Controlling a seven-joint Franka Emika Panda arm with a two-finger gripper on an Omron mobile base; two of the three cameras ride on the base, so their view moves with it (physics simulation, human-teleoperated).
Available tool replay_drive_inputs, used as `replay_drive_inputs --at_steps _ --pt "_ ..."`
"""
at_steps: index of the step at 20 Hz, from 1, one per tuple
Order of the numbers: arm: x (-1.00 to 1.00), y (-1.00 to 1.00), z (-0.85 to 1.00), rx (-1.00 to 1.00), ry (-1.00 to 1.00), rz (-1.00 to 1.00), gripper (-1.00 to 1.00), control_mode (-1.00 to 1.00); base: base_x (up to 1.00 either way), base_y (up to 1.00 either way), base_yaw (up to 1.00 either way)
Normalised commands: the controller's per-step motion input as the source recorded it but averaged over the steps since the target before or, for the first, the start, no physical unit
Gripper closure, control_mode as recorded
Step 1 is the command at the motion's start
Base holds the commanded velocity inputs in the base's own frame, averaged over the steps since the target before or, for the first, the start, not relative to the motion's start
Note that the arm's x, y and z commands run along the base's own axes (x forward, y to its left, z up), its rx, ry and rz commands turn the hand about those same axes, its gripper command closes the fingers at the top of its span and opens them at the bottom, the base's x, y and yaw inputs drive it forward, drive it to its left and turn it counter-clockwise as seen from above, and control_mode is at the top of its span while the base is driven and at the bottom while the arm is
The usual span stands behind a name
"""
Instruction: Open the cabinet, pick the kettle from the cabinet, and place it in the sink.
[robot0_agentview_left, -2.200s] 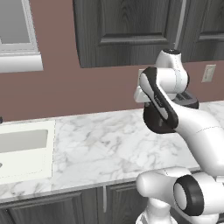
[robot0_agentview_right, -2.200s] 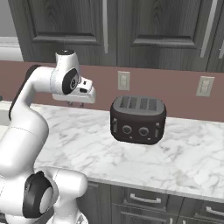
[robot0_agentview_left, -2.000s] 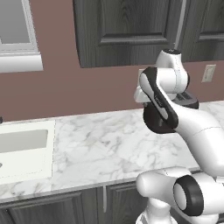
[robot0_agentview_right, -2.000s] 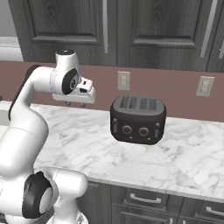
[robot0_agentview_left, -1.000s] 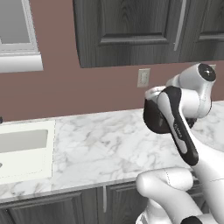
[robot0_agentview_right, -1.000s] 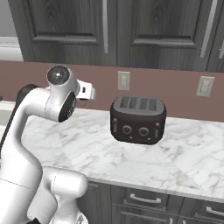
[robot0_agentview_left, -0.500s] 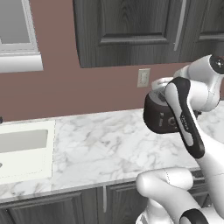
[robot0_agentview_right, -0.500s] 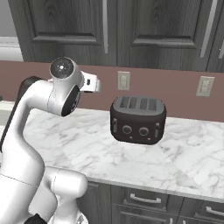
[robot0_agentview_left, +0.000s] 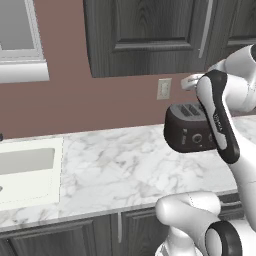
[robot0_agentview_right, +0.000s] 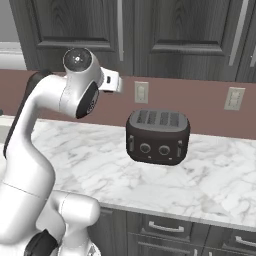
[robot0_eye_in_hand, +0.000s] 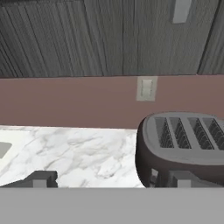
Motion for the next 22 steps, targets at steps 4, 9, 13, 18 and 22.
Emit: replay_drive_inputs --at_steps 4,9,13,18,22 --pt "0.15 -0.23 0.32 0.0 0.0 -0.01 -1.0 -1.0 0.0 0.0 0.0" --pt "0.18 -0.22 0.31 0.0 0.02 0.0 -1.0 -1.0 0.0 0.0 0.0" --pt "0.25 -0.19 0.27 0.0 0.02 0.0 -1.0 -1.0 0.0 0.0 0.0" --pt "0.29 -0.13 0.26 0.0 0.0 0.0 -1.0 -1.0 0.0 0.0 0.0" --pt "0.27 -0.03 0.28 0.0 0.0 0.0 -1.0 -1.0 0.0 0.0 0.0"
